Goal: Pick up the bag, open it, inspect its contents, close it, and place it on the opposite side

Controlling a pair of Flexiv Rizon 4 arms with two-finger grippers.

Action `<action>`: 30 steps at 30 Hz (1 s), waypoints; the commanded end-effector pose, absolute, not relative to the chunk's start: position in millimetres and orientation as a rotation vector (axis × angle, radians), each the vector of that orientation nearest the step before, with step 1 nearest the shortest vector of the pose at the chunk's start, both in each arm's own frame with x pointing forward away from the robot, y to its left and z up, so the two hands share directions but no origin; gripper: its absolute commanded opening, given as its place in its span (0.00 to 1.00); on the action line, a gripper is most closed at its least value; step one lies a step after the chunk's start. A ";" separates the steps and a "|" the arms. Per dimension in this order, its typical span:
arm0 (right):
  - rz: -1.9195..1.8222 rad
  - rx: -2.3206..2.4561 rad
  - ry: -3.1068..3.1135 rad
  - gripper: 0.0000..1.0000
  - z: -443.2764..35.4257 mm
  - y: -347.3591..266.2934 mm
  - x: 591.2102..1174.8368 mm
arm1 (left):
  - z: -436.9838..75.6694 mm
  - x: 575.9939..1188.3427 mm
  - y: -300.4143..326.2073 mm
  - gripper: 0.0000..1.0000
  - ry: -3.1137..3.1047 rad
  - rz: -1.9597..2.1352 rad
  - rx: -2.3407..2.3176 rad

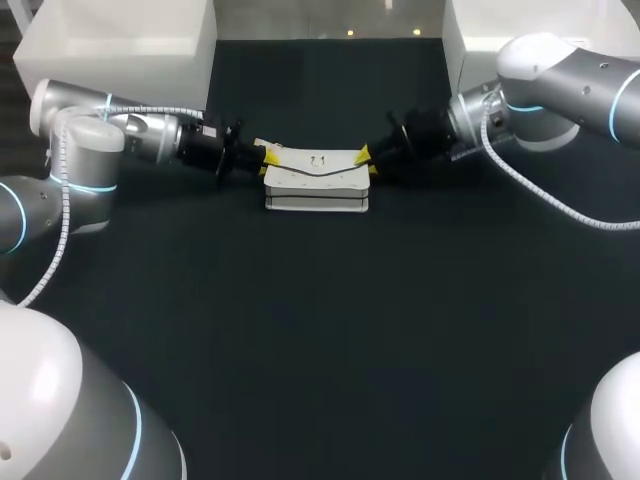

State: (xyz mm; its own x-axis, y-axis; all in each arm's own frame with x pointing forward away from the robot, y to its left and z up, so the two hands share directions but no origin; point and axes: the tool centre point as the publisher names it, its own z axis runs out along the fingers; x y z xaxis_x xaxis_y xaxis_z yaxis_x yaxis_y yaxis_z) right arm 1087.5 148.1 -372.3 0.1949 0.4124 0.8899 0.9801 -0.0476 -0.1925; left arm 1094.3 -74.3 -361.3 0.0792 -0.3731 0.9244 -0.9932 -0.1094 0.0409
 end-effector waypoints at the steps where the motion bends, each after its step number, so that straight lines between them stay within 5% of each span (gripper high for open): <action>1: -0.831 -1.599 -1.352 0.00 -372.4 146.9 1087.5 | -363.1 1094.5 -74.3 0.00 -1.390 1.033 1.587; 5: -0.837 -1.599 -1.353 0.00 -370.4 146.4 1086.8 | -360.9 1092.2 -72.8 0.00 -1.396 1.038 1.582; 6: -0.838 -1.599 -1.353 0.00 -369.9 146.1 1086.3 | -359.8 1091.4 -71.9 0.15 -1.397 1.042 1.581; 7: -0.842 -1.602 -1.352 0.10 -369.3 145.7 1085.7 | -358.3 1090.5 -70.8 0.48 -1.397 1.048 1.580; 8: -0.843 -1.601 -1.351 0.37 -368.7 145.2 1085.2 | -356.6 1089.3 -69.6 0.94 -1.399 1.055 1.579; 9: -0.845 -1.601 -1.349 0.49 -368.0 144.7 1084.7 | -354.5 1087.9 -68.3 1.00 -1.400 1.063 1.576; 10: -0.848 -1.603 -1.348 0.89 -367.2 143.9 1084.0 | -352.3 1086.2 -66.7 1.00 -1.404 1.074 1.575; 11: -0.850 -1.603 -1.347 1.00 -366.4 143.0 1083.5 | -349.3 1084.6 -65.0 1.00 -1.407 1.085 1.573; 18: -0.882 -1.629 -1.367 0.97 -350.9 134.3 1074.0 | -325.7 1071.2 -51.2 1.00 -1.428 1.137 1.550; 25: -0.878 -1.623 -1.414 0.50 -341.2 131.1 1057.6 | -308.8 1063.0 -31.1 1.00 -1.489 1.154 1.600; 30: -0.858 -1.627 -1.423 0.44 -348.4 131.7 1050.2 | -304.5 1063.5 -13.8 1.00 -1.488 1.164 1.658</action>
State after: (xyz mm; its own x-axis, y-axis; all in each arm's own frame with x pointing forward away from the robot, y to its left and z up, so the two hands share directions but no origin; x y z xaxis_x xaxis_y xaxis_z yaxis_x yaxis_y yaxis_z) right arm 1056.2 129.8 -347.3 0.1365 0.4479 0.8836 0.9900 -0.0286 -0.1384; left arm 1075.5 -19.9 -313.1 -0.0269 -0.4150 0.9094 -0.9898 -0.1165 -0.0825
